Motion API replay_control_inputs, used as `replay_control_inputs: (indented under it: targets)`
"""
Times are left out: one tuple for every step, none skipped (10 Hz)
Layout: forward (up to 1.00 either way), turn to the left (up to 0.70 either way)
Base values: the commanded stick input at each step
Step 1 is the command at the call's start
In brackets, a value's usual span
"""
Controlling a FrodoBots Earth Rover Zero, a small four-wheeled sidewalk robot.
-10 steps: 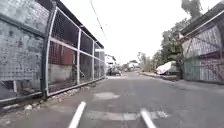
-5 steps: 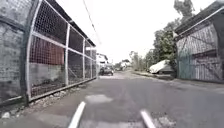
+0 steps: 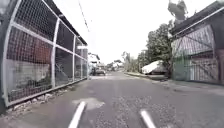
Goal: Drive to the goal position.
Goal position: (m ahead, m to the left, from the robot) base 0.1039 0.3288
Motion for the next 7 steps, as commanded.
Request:
replay_control_inputs:
  targets:
    - [0.7, 0.0]
    - [0.7, 0.0]
    - [0.7, 0.0]
    - [0.7, 0.0]
    - [0.7, 0.0]
    - [0.7, 0.0]
    - [0.7, 0.0]
